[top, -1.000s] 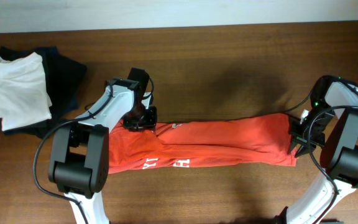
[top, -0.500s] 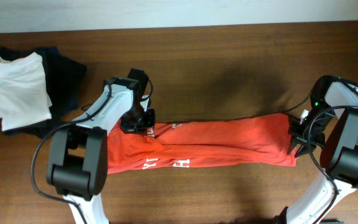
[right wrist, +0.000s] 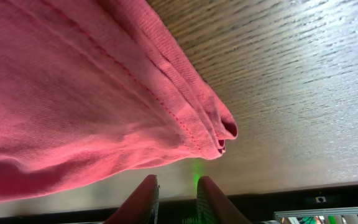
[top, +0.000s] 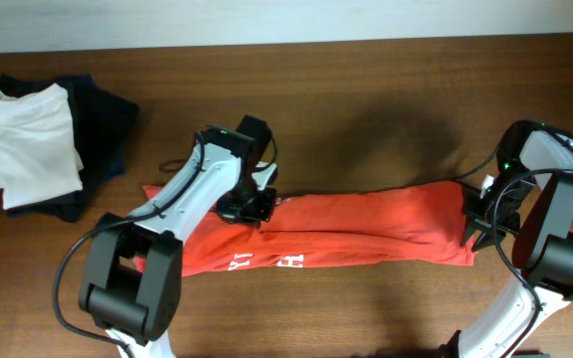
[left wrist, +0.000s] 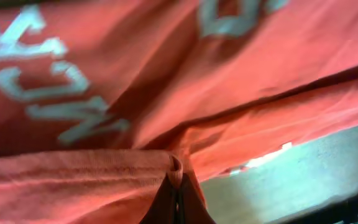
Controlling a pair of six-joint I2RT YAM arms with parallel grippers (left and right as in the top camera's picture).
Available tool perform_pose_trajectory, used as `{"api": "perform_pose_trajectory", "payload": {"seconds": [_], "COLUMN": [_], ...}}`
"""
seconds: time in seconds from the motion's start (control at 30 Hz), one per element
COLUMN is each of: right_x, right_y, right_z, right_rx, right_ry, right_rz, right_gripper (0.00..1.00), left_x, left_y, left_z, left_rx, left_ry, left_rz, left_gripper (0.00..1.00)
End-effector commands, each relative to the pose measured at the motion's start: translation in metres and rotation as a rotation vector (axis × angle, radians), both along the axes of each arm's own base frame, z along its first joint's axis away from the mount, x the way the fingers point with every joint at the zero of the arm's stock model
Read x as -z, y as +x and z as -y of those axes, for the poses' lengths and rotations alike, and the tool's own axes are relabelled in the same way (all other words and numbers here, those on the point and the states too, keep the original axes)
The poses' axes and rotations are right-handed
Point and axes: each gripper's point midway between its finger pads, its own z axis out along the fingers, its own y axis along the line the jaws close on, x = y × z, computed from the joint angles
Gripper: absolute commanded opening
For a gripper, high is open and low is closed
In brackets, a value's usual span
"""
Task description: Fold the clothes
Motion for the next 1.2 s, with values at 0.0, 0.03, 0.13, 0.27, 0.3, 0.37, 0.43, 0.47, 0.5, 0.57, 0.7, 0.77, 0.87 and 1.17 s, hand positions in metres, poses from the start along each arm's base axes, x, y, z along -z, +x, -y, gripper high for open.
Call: {"api": "perform_pose_trajectory", "payload": {"seconds": [0.0, 0.03, 0.13, 0.27, 0.3, 0.37, 0.43, 0.47, 0.5, 0.57, 0.7, 0.77, 0.87, 1.17], "right_x": [-0.004, -0.004, -0.004, -0.004, -0.004, -0.012, -0.031, -0.041, -0.05, -0.068, -0.082, -0.082, -0.082, -0.055], "right_y": [0.0, 0.0, 0.0, 0.0, 0.0, 0.007, 0.018, 0.022, 0.026, 0.029, 0.023, 0.021, 0.019, 0.007], "right_z": [0.0, 0.0, 0.0, 0.0, 0.001, -0.006, -0.006, -0.004, -0.002, -0.001, -0.002, -0.002, -0.003, -0.008], "right_rx": [0.006, 0.006, 0.006, 0.006, 0.005, -0.021, -0.043, -0.046, -0.048, -0.067, -0.07, -0.069, -0.068, -0.089], "right_ry": [-0.004, -0.004, -0.004, -0.004, -0.002, 0.059, 0.069, 0.052, 0.033, 0.008, 0.001, 0.006, 0.01, 0.033], "right_rz": [0.012, 0.012, 0.012, 0.012, 0.013, 0.053, 0.127, 0.164, 0.208, 0.28, 0.302, 0.292, 0.284, 0.259], "right_gripper": [0.25, 0.26, 0.26, 0.26, 0.26, 0.26, 0.27, 0.29, 0.31, 0.37, 0.4, 0.4, 0.4, 0.61], "left_x": [-0.011, -0.012, -0.011, -0.018, -0.028, -0.063, -0.086, -0.091, -0.091, -0.085, -0.037, -0.006, 0.025, 0.024], "left_y": [0.012, 0.017, 0.015, 0.023, 0.029, 0.049, 0.054, 0.052, 0.049, 0.037, -0.005, -0.032, -0.045, -0.015], "left_z": [0.03, 0.034, 0.033, 0.017, 0.007, -0.028, -0.058, -0.077, -0.09, -0.105, -0.13, -0.142, -0.172, -0.179], "left_rx": [0.103, 0.105, 0.105, 0.083, 0.062, -0.059, -0.191, -0.254, -0.291, -0.356, -0.429, -0.458, -0.533, -0.639], "left_ry": [-0.073, -0.085, -0.082, -0.024, -0.001, 0.061, 0.059, 0.068, 0.069, 0.038, 0.073, 0.101, 0.239, 0.248], "left_rz": [0.112, 0.136, 0.129, 0.15, 0.173, 0.27, 0.303, 0.289, 0.262, 0.177, -0.004, -0.083, -0.068, 0.064], "left_gripper": [0.02, 0.05, 0.4, 0.41, 0.41, 0.41, 0.44, 0.46, 0.46, 0.46, 0.45, 0.39, 0.32, 0.34]}}
